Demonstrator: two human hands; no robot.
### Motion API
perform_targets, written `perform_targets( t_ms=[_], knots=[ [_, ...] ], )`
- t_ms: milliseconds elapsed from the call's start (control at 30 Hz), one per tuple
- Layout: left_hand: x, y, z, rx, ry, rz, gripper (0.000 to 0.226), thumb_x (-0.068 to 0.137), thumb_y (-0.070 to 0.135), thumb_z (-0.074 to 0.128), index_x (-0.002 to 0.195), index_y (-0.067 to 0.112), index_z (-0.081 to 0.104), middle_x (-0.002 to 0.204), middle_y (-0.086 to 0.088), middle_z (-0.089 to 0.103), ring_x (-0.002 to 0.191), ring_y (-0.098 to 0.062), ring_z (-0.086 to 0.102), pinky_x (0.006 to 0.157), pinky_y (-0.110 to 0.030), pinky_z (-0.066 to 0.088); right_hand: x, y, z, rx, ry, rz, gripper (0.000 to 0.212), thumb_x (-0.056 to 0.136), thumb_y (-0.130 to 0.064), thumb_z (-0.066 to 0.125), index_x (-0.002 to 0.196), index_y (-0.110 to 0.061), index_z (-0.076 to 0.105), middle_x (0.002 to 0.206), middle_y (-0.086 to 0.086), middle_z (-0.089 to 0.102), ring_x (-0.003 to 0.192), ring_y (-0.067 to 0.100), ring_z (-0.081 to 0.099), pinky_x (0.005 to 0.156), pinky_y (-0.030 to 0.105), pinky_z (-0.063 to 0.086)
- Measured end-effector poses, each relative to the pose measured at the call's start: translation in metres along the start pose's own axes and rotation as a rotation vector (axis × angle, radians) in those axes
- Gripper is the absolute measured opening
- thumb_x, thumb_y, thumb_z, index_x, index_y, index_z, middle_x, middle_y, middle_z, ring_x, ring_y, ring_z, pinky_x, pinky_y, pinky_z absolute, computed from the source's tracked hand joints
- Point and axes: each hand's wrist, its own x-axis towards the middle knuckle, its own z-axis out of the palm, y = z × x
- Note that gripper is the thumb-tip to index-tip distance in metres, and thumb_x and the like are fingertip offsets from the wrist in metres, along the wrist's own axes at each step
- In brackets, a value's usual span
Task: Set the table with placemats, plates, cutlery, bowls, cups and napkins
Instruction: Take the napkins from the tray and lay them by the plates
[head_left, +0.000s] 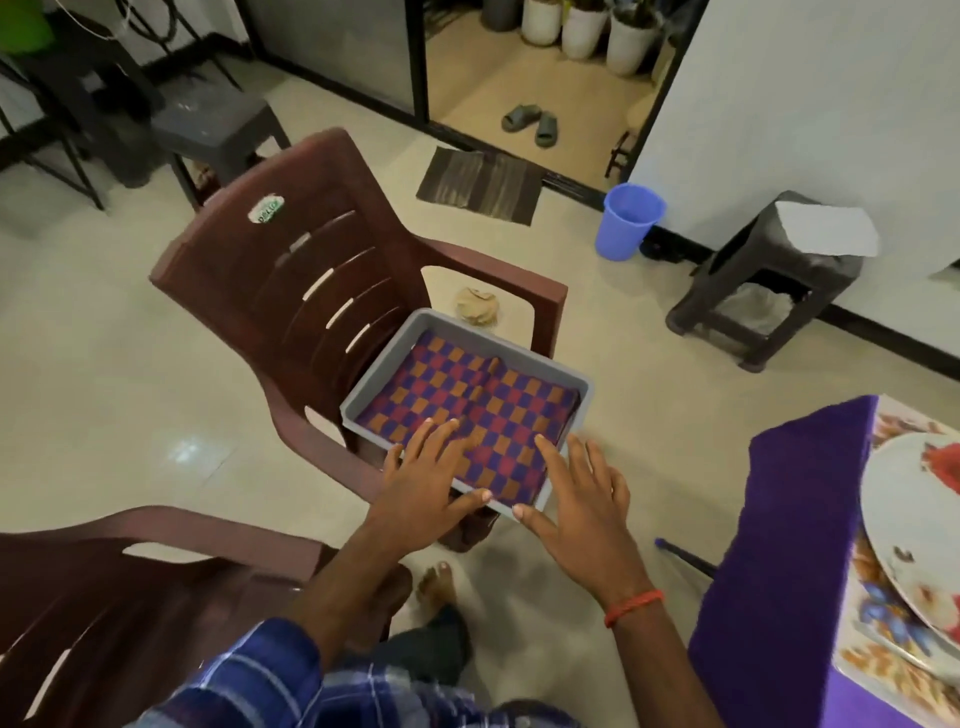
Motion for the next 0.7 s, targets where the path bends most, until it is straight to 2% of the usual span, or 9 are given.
perform_targets(
  t_ms=[67,133,233,300,400,500,567,633,700],
  knots=[
    [0.023,-0.011,0.003,0.012,-0.048,-0.014,0.095,0.076,0.091,0.013,0.144,0.033,0.041,0.168,0.008,0.015,0.157,-0.02,0.0,0.124,-0.06,0.014,0.023,0.004,0.004,0.038,-0.026,0.011,0.081,0.093,-0.069,0.048,0.155,-0.041,0.003,0.169,0.003,0.001,0.154,0.024,-0.008,0.124,0.049,0.002],
    [0.044,-0.02,0.008,0.003,-0.071,-0.034,0.092,0.075,0.091,0.012,0.138,0.032,0.046,0.167,0.008,0.018,0.157,-0.02,0.001,0.123,-0.061,0.014,0.044,0.008,0.01,0.091,-0.051,0.017,0.079,0.093,-0.067,0.05,0.154,-0.041,0.008,0.167,0.001,0.01,0.154,0.023,-0.001,0.123,0.047,0.005],
    [0.065,-0.032,0.014,-0.013,-0.086,-0.078,0.086,0.077,0.088,0.014,0.132,0.031,0.051,0.165,0.006,0.023,0.157,-0.022,0.005,0.122,-0.062,0.017,0.077,0.011,0.017,0.175,-0.115,0.019,0.073,0.093,-0.063,0.054,0.151,-0.037,0.02,0.151,-0.006,0.044,0.142,0.02,0.033,0.118,0.04,0.023],
    [0.079,-0.04,0.021,-0.026,-0.086,-0.099,0.09,0.078,0.088,0.015,0.133,0.029,0.053,0.165,0.004,0.027,0.157,-0.023,0.009,0.122,-0.062,0.018,0.1,0.014,0.024,0.217,-0.193,0.038,0.068,0.092,-0.066,0.051,0.148,-0.036,0.027,0.139,-0.007,0.054,0.132,0.02,0.046,0.114,0.043,0.035],
    [0.098,-0.054,0.032,-0.033,-0.084,-0.115,0.098,0.076,0.094,0.011,0.134,0.028,0.056,0.164,0.002,0.03,0.156,-0.026,0.012,0.121,-0.064,0.02,0.133,0.019,0.033,0.261,-0.284,0.043,0.066,0.085,-0.073,0.046,0.139,-0.035,0.04,0.131,-0.007,0.058,0.123,0.02,0.054,0.105,0.048,0.045],
    [0.117,-0.065,0.039,-0.059,-0.136,-0.187,0.088,0.076,0.086,0.02,0.131,0.029,0.059,0.164,0.002,0.029,0.156,-0.026,0.01,0.121,-0.065,0.018,0.168,0.024,0.043,0.333,-0.368,0.055,0.053,0.094,-0.054,0.06,0.139,-0.027,0.051,0.129,-0.005,0.062,0.122,0.018,0.058,0.104,0.046,0.048],
    [0.135,-0.071,0.044,-0.1,-0.149,-0.245,0.085,0.076,0.085,0.022,0.127,0.029,0.062,0.163,0.003,0.029,0.156,-0.025,0.009,0.121,-0.064,0.017,0.195,0.033,0.055,0.363,-0.444,0.087,0.054,0.095,-0.049,0.063,0.142,-0.025,0.051,0.134,-0.002,0.062,0.124,0.018,0.058,0.105,0.044,0.049],
    [0.156,-0.077,0.051,-0.111,-0.153,-0.298,0.073,0.083,0.082,0.037,0.126,0.028,0.062,0.162,0.004,0.03,0.155,-0.025,0.011,0.121,-0.061,0.017,0.223,0.044,0.07,0.372,-0.511,0.118,0.059,0.093,-0.052,0.063,0.144,-0.027,0.049,0.138,0.002,0.06,0.125,0.02,0.058,0.104,0.046,0.05],
    [0.178,-0.086,0.066,-0.111,-0.149,-0.336,0.059,0.092,0.069,0.052,0.133,0.026,0.059,0.163,0.003,0.03,0.155,-0.025,0.013,0.121,-0.059,0.018,0.249,0.055,0.088,0.384,-0.552,0.138,0.061,0.093,-0.055,0.062,0.146,-0.028,0.048,0.139,0.004,0.059,0.127,0.022,0.057,0.104,0.047,0.05]
  ],
)
